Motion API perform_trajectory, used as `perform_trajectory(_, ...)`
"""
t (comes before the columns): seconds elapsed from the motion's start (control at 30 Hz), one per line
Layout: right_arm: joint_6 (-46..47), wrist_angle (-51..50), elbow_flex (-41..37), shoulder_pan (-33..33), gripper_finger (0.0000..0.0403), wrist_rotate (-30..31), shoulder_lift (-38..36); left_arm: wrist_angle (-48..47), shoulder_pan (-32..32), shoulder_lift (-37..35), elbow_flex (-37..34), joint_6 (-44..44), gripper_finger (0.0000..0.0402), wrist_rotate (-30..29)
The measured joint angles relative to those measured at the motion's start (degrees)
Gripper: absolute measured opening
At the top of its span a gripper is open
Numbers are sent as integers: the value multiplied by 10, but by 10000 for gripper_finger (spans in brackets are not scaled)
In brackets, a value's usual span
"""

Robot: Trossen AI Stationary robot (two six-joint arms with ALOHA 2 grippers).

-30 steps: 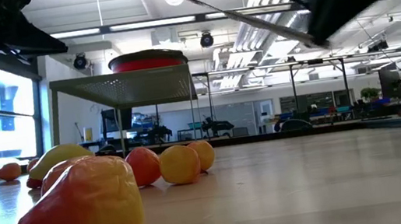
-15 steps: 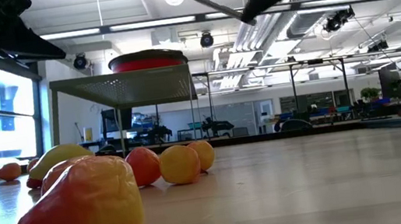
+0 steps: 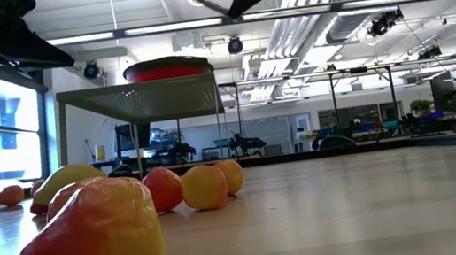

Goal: Pick & Place Fruit
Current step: Put the blue table knife on the shelf

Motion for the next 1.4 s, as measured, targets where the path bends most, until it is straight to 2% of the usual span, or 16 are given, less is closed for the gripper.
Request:
perform_trajectory(0.13,-4,-38,67,-33,42,0,56,0,0,0,0,-18,67,6)
perform_trajectory(0.3,-8,-77,140,-73,42,1,104,0,0,0,0,-19,67,53)
perform_trajectory(0.53,-62,-119,206,-110,42,-48,165,0,0,0,0,-30,67,92)
perform_trajectory(0.83,-152,-128,249,-128,42,-66,228,0,0,0,0,-30,67,92)
perform_trajectory(1.17,-249,-139,252,-126,42,-75,232,0,0,0,0,-30,67,92)
perform_trajectory(1.4,-242,-133,252,-132,42,-72,251,0,0,0,0,-30,67,92)
